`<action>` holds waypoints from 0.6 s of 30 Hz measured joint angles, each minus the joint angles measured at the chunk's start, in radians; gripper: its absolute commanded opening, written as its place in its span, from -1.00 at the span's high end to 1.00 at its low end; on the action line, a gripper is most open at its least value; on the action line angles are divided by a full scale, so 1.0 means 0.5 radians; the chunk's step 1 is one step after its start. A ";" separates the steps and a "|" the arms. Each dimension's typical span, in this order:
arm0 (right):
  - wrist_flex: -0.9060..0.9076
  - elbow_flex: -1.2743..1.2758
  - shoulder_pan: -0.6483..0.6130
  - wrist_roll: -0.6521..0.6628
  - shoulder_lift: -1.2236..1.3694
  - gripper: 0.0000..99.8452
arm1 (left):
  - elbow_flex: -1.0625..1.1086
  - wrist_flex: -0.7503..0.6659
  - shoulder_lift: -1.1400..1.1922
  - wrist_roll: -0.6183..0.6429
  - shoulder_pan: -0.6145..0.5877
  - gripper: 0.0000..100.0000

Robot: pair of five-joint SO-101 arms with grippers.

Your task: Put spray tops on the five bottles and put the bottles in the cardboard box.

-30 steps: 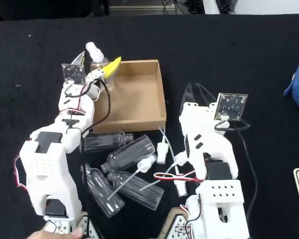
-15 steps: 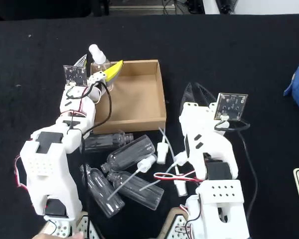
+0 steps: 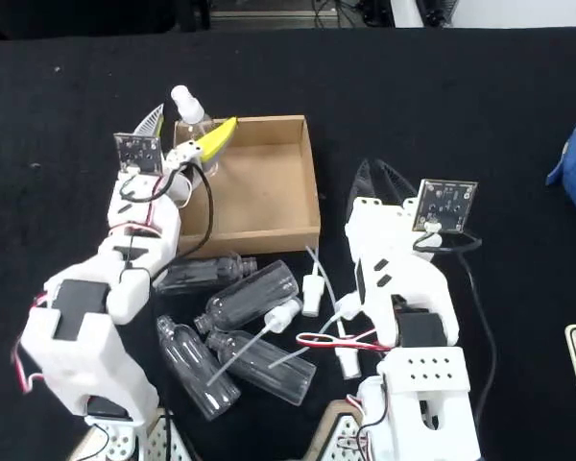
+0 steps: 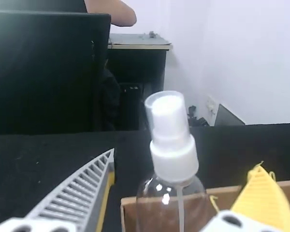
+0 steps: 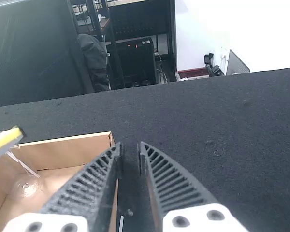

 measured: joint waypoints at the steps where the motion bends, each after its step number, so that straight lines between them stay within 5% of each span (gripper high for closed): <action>1: 0.000 0.000 0.000 0.000 0.000 0.93 | 0.040 0.000 -0.034 0.000 0.000 0.46; 9: 0.000 0.000 0.000 0.000 0.000 0.93 | 0.393 0.074 -0.543 0.000 0.058 0.46; 18: 0.000 0.000 0.000 0.000 0.000 0.93 | 0.583 0.985 -1.320 0.000 0.055 0.46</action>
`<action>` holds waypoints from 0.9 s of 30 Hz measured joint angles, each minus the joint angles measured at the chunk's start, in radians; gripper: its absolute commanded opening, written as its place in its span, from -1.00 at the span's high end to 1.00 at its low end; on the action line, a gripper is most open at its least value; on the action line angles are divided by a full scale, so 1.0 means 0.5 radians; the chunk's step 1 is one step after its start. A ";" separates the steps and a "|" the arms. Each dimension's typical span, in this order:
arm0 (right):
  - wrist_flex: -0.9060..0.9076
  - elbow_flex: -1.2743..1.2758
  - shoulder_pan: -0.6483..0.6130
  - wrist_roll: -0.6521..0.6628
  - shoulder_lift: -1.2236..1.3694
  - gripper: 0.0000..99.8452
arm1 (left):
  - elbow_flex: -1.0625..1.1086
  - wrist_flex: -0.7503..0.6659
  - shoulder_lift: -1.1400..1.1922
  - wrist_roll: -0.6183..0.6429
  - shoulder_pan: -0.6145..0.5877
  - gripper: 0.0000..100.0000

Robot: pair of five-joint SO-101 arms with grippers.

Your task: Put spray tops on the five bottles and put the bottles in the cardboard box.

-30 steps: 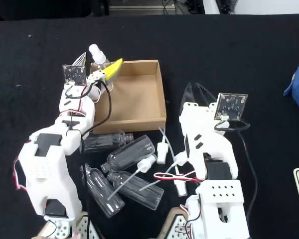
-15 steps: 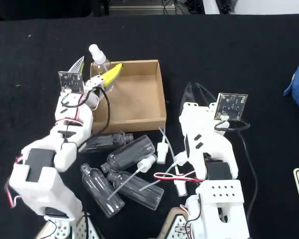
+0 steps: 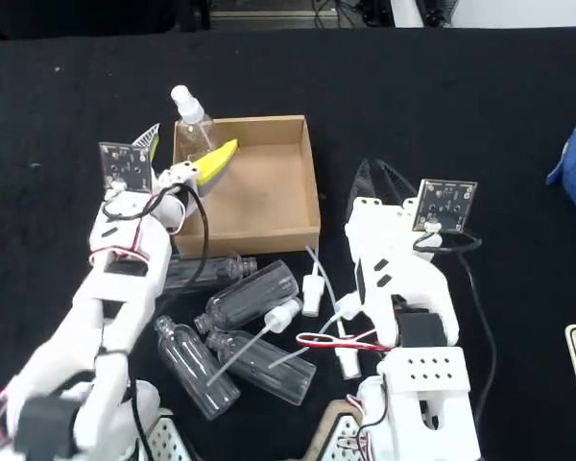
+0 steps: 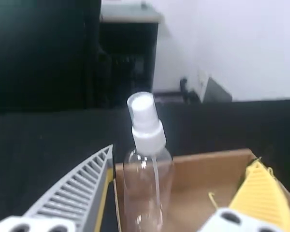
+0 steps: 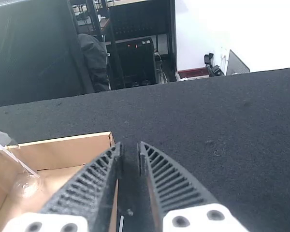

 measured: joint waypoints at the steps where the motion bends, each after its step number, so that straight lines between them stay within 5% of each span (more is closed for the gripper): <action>1: 0.000 0.000 0.000 0.000 0.000 0.93 | 0.003 0.114 -0.077 0.000 0.000 0.46; 11: 0.000 0.034 0.000 0.000 0.000 0.93 | 0.003 1.046 -0.755 0.000 -0.034 0.46; 27: 0.000 0.034 0.000 0.000 0.000 0.93 | 0.184 2.219 -1.737 0.000 -0.697 0.46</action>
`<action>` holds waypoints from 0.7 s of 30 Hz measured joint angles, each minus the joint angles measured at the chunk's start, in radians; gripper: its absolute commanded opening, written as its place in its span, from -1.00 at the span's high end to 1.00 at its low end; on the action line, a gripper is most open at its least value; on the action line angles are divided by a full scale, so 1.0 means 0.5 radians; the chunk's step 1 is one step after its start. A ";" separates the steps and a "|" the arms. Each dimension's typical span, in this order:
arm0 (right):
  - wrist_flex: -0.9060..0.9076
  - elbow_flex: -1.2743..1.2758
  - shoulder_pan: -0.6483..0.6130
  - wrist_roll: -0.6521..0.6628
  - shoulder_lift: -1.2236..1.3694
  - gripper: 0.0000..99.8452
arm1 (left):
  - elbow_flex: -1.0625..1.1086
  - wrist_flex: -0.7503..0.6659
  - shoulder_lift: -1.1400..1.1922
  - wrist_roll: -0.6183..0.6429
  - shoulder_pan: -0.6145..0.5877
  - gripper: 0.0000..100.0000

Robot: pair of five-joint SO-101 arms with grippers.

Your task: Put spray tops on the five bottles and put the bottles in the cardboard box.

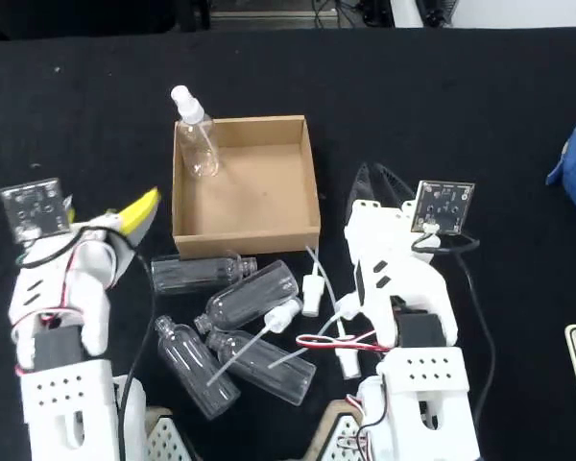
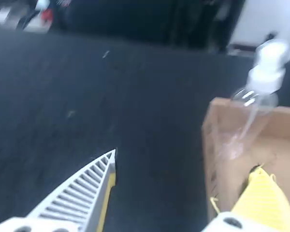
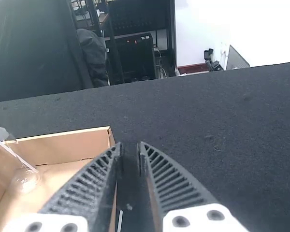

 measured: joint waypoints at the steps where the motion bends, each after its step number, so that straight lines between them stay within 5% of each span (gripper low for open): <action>1: 0.000 0.000 0.000 0.000 0.000 0.93 | -0.025 0.086 -0.015 -0.006 -0.034 0.46; 14: 0.000 0.006 0.000 0.000 0.000 0.93 | -0.114 0.657 -0.037 -0.445 -0.157 0.46; 21: 0.000 0.040 0.000 0.000 0.000 0.93 | -0.334 0.868 0.178 -0.482 -0.258 0.45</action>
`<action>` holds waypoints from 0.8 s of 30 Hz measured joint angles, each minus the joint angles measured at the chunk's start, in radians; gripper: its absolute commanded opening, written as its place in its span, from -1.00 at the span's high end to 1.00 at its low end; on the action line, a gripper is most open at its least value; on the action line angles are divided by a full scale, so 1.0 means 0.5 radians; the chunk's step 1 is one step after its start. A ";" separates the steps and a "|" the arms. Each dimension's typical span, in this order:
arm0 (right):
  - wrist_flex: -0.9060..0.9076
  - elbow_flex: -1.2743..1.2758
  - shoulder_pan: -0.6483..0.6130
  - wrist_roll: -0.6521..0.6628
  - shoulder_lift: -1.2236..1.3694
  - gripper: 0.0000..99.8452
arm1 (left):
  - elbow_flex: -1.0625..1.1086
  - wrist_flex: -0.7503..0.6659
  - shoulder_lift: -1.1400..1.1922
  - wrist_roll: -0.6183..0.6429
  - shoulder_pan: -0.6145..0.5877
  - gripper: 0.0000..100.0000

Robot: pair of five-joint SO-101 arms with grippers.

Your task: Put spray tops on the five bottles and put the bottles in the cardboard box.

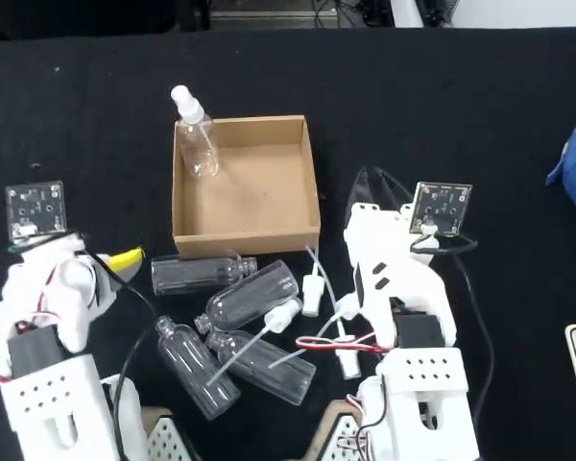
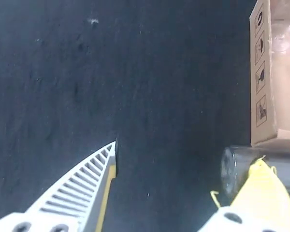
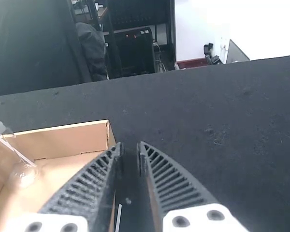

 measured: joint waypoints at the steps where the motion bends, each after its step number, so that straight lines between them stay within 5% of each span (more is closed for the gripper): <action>1: 0.000 0.000 0.000 0.000 0.000 0.93 | -0.074 0.052 0.080 -0.012 -0.003 0.45; 9: 0.000 0.000 0.000 0.000 0.000 0.93 | -0.847 0.684 0.825 -0.157 0.000 0.45; 17: 0.000 0.000 0.000 0.000 0.000 0.93 | -0.810 0.491 1.142 -0.832 0.310 0.46; 24: 0.000 0.000 0.000 0.000 0.000 0.93 | -0.706 0.393 1.151 -1.154 0.522 0.45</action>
